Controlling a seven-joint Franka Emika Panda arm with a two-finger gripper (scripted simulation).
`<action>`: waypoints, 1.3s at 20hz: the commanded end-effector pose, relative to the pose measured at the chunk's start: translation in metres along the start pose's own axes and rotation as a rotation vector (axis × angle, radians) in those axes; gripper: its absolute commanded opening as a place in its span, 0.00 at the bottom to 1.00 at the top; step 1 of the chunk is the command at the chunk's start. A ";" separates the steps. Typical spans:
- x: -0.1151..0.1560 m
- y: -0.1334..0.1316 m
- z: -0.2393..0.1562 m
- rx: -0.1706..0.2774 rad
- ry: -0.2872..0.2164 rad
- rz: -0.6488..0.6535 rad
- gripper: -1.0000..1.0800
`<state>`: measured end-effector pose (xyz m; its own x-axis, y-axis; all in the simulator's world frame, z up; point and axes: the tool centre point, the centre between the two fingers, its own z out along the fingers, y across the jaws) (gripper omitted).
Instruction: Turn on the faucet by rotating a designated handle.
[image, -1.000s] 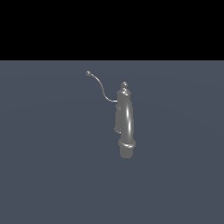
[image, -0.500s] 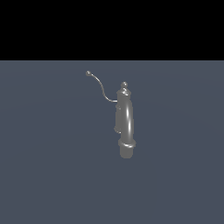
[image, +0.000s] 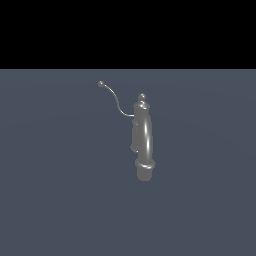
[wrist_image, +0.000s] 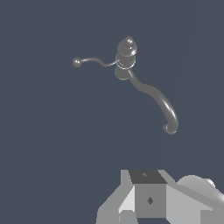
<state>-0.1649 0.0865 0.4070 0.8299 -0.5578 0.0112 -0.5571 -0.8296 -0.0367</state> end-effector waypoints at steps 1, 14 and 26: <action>0.006 -0.011 0.009 -0.001 0.000 0.057 0.00; 0.047 -0.059 0.056 -0.007 0.000 0.337 0.00; 0.094 -0.090 0.097 -0.016 0.002 0.588 0.00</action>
<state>-0.0414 0.1114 0.3194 0.4112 -0.9115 -0.0047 -0.9113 -0.4110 -0.0231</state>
